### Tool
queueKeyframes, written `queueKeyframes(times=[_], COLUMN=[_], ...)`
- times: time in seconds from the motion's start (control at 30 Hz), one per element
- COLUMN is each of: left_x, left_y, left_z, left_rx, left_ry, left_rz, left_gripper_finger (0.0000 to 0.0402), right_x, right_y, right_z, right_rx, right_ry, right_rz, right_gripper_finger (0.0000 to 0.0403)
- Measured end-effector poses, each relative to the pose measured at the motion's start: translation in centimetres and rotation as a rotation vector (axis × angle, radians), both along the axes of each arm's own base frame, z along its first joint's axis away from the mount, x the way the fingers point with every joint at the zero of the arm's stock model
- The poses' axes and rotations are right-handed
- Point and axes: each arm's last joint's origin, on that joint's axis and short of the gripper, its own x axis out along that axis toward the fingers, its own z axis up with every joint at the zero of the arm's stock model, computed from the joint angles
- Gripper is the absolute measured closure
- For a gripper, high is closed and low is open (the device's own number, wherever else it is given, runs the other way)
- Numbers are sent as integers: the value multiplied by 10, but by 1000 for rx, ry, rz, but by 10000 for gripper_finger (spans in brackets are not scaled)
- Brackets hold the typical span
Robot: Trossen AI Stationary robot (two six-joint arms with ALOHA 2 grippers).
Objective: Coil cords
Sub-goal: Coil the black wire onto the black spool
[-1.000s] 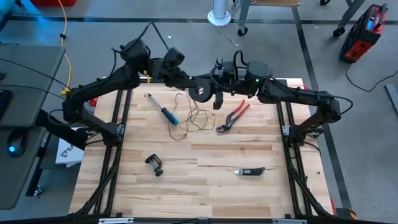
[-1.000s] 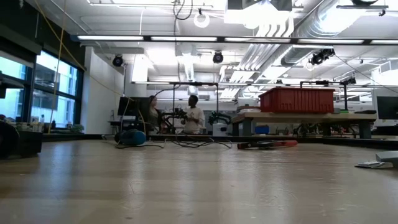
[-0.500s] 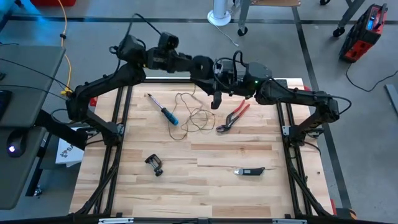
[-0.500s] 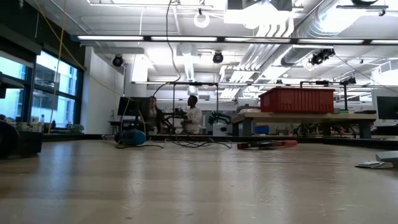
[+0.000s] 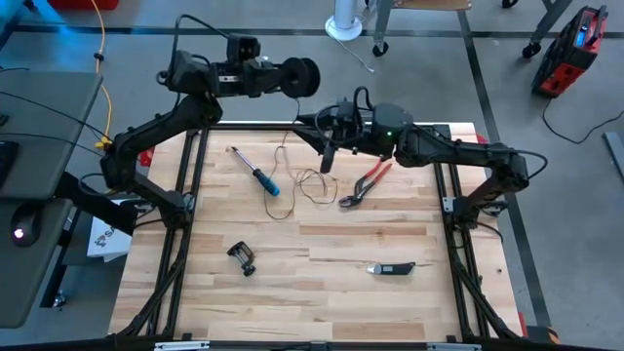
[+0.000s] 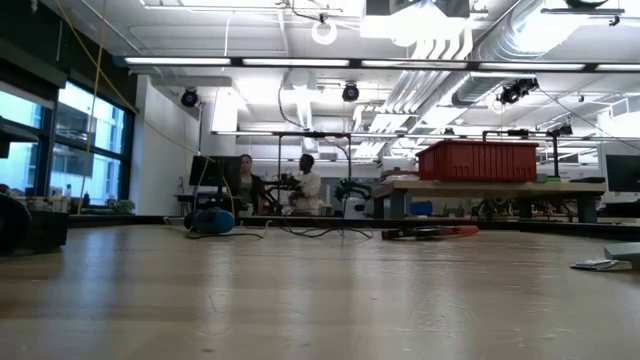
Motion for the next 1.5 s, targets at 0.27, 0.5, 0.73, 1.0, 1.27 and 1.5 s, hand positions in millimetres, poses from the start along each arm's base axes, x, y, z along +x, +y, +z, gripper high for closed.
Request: queueKeyframes(times=[0.27,0.5,0.73,1.0,1.27,1.5], left_x=[-3,-4,-5,-5,-5,-12], left_y=[-2,-2,-3,-3,-3,2], left_z=[2,3,4,4,4,6], left_rx=[22,27,37,37,38,58], left_ry=[-14,-14,-21,-21,-21,-28], left_rz=[15,13,14,14,15,53], left_gripper_finger=[402,402,401,402,402,402], right_x=[16,14,6,7,7,6], right_y=[-2,-3,-2,-3,-3,4], right_z=[-12,-10,-1,-2,0,0], right_rx=[-10,-51,-61,-71,-90,-76], right_ry=[-13,-10,-36,-38,-45,-34], right_rz=[-4,-47,-49,-65,-68,-49], right_gripper_finger=[252,272,283,315,385,400])
